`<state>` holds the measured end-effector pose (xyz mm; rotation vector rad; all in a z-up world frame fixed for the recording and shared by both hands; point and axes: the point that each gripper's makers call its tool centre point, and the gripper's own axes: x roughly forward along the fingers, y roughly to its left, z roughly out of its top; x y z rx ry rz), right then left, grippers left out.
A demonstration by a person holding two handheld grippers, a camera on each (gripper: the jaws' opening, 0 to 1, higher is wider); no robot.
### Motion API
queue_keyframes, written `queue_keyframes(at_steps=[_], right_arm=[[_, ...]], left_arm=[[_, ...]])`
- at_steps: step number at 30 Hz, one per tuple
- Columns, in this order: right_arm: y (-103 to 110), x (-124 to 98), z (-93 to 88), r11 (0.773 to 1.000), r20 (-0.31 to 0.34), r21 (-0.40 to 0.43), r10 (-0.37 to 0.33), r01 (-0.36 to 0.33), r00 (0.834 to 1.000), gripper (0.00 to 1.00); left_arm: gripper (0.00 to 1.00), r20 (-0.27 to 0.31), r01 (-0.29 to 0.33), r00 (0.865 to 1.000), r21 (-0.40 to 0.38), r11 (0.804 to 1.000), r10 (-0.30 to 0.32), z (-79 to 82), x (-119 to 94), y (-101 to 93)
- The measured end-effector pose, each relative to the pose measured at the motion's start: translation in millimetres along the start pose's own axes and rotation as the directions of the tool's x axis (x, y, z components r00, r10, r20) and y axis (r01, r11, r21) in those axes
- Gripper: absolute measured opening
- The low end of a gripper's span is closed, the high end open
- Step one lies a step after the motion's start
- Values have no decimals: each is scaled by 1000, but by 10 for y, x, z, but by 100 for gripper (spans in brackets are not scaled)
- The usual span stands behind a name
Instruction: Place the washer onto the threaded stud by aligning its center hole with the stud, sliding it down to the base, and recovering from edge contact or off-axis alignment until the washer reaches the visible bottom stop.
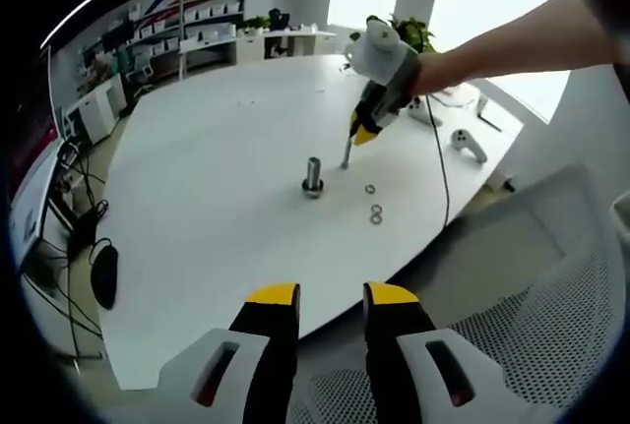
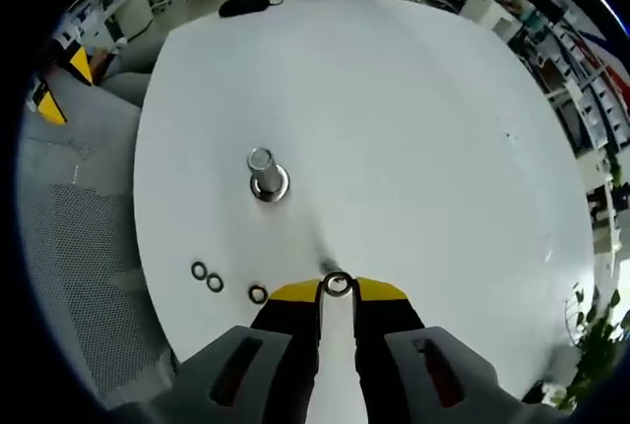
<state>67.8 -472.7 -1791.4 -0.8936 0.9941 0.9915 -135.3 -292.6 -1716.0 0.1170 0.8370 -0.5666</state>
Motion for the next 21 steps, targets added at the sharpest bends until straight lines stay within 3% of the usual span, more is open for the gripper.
queue_keyframes(at_steps=[11, 21], right_arm=[[1, 82, 35, 1000, -16, -12, 9, -9, 1000, 13], [27, 284, -19, 999, -72, -30, 23, -25, 997, 13]], left_arm=[[23, -14, 8, 1000, 8, 1000, -8, -22, 14, -14], [22, -24, 17, 1000, 10, 1000, -17, -38, 20, -30]])
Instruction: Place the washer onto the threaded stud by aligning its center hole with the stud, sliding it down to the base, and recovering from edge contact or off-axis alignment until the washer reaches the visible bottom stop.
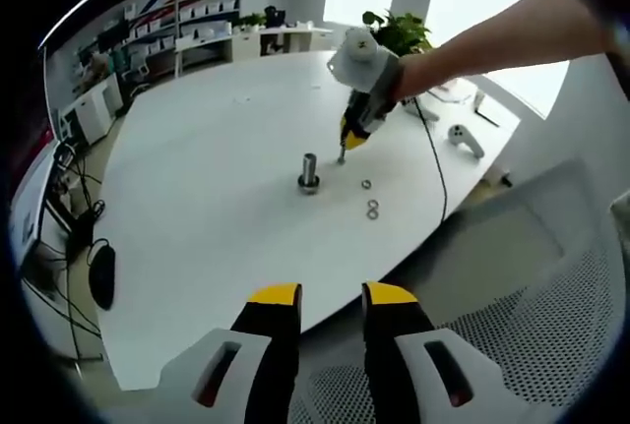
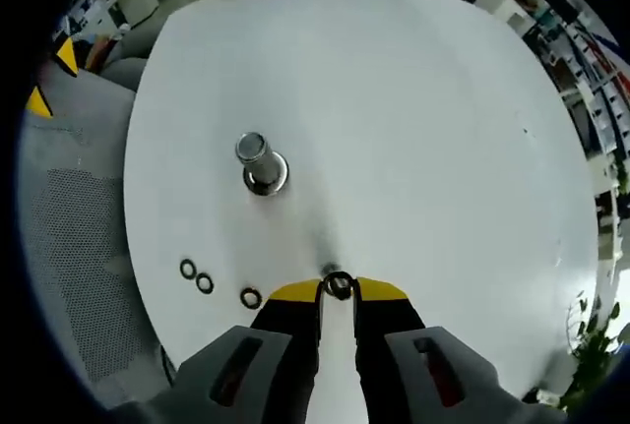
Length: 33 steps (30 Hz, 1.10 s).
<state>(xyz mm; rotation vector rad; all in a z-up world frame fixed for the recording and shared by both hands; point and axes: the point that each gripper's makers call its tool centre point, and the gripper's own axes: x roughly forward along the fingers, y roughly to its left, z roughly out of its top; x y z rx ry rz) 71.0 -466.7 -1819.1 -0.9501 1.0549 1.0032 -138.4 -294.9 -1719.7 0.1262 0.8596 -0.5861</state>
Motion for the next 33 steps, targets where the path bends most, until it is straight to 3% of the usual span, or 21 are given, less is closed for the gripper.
queue_keyframes(at_steps=[16, 26, 33], right_arm=[[28, 215, -100, 999, -28, 49, 9, -8, 1000, 14], [17, 129, -195, 995, -8, 96, -9, 10, 1000, 18], [98, -14, -397, 994, -4, 105, -13, 13, 1000, 18]], left_arm=[[19, 0, 12, 1000, -2, 1000, -12, 1, 3, -18], [19, -6, 12, 1000, -3, 1000, -12, -8, 4, -20], [19, -15, 4, 1000, -7, 1000, -4, -29, 6, -8]])
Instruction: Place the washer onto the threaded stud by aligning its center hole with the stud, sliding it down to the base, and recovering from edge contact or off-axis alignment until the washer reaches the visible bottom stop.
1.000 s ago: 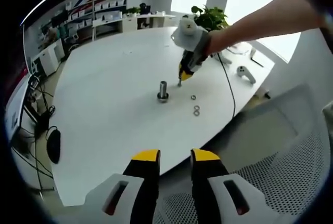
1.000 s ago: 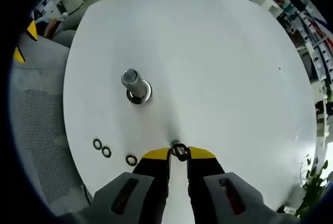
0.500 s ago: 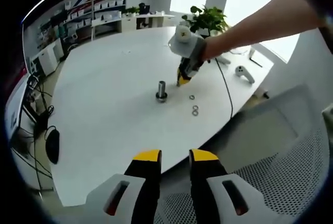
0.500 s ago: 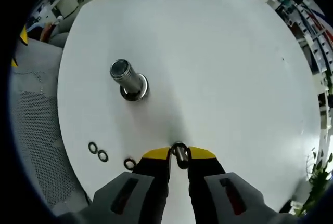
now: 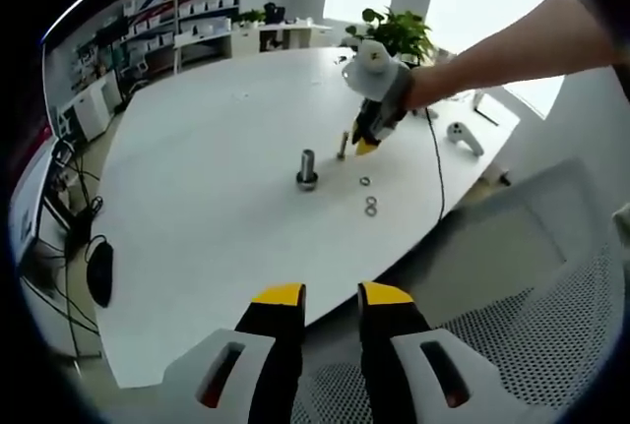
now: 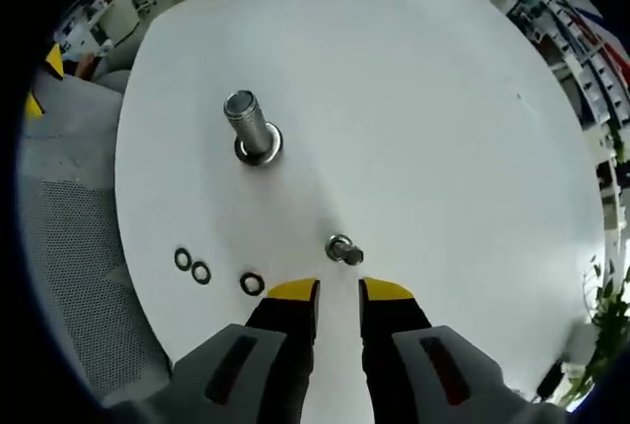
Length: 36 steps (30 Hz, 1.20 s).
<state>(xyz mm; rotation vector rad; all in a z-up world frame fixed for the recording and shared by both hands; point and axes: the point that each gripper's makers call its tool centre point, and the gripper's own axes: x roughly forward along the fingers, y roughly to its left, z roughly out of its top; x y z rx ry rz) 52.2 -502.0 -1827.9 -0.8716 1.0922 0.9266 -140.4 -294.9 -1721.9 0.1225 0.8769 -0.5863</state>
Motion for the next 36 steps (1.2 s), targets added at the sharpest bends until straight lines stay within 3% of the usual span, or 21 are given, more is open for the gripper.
queue_keyframes(at_steps=[15, 20, 25, 31, 36], right_arm=[[152, -257, -505, 998, 30, 58, -10, 8, 1000, 20], [219, -348, -500, 996, 64, 92, -4, -2, 998, 20], [322, -398, -474, 997, 85, 75, 11, -18, 996, 21], [354, -327, -477, 995, 83, 90, 28, -36, 996, 22], [459, -310, -385, 999, 83, 33, 39, -41, 996, 23]], left_arm=[[20, 7, -22, 1000, -17, 1000, 22, 0, -18, 30], [20, 23, -29, 999, -25, 999, 29, 29, -31, 45], [20, 11, -36, 999, -23, 999, 36, 10, -20, 58], [20, 14, -54, 998, -30, 998, 54, 7, -28, 83], [21, -11, -57, 998, -14, 998, 56, -41, -8, 71]])
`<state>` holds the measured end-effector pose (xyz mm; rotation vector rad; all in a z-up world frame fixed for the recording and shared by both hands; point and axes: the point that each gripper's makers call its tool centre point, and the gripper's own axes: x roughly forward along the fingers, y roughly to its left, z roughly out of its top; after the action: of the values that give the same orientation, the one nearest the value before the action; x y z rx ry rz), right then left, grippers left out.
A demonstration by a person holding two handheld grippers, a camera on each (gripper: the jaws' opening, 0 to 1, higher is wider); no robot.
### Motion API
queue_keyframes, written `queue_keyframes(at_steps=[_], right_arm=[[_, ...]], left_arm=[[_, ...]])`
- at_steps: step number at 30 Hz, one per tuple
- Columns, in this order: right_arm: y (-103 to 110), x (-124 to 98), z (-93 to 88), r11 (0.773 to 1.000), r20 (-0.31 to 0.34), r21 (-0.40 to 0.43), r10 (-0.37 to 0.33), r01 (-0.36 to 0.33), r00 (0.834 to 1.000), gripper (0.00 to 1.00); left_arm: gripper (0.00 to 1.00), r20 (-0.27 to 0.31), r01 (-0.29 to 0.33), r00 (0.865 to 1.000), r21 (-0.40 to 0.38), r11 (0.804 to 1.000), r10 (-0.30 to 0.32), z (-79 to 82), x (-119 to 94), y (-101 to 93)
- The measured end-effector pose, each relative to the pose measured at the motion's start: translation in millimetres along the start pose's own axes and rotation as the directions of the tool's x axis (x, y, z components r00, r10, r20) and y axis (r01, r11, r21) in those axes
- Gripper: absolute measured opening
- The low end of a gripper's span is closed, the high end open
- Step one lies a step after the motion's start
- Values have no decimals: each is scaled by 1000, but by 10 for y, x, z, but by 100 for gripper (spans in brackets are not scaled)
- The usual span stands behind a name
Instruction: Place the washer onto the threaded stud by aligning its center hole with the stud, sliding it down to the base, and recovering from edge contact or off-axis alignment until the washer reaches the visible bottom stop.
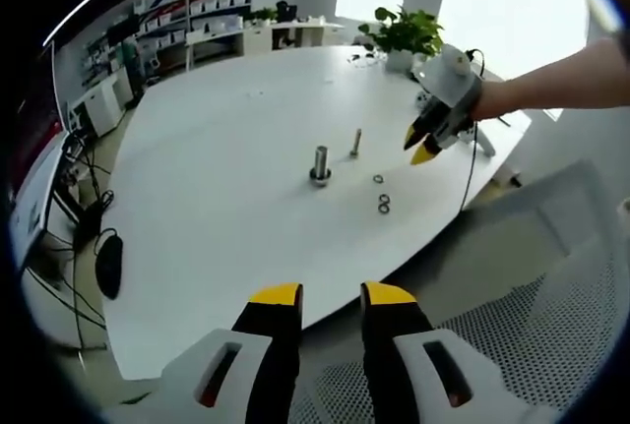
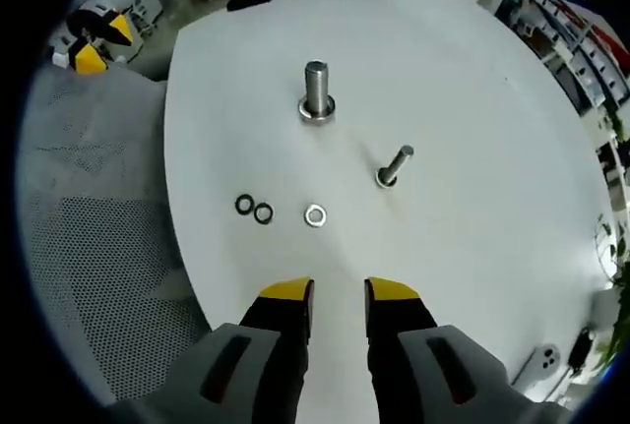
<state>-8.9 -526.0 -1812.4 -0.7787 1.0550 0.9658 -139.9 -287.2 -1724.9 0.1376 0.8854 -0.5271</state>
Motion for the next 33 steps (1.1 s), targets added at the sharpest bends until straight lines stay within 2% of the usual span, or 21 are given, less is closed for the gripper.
queue_keyframes(at_steps=[6, 10, 15, 18, 23, 29, 33], right_arm=[[-6, 48, 67, 1000, 5, 0, 4, -4, 1000, 23], [-7, 77, 93, 1000, 4, -8, 6, -6, 1000, 24], [-27, 131, 83, 1000, -4, -2, 11, -11, 1000, 24], [-21, 142, 102, 1000, 4, 14, 18, -18, 1000, 24], [-18, 175, 165, 1000, 6, -12, 25, -25, 1000, 24], [-19, 262, 279, 999, 24, -5, 36, -36, 999, 24], [47, 373, 252, 998, -4, -40, 52, -52, 999, 24]], left_arm=[[22, 41, -20, 999, -18, 1000, 20, 65, -30, 63], [22, 13, -22, 1000, -9, 1000, 22, 24, -10, 70], [22, 27, -20, 999, -12, 1000, 20, 48, -16, 64], [22, 14, -20, 1000, -10, 1000, 20, 21, -9, 65], [21, -1, -26, 1000, -17, 1000, 26, -5, -12, 80], [21, -19, -22, 1000, -7, 1000, 22, -35, 6, 48], [21, -36, -29, 999, -13, 999, 29, -75, 1, 60]])
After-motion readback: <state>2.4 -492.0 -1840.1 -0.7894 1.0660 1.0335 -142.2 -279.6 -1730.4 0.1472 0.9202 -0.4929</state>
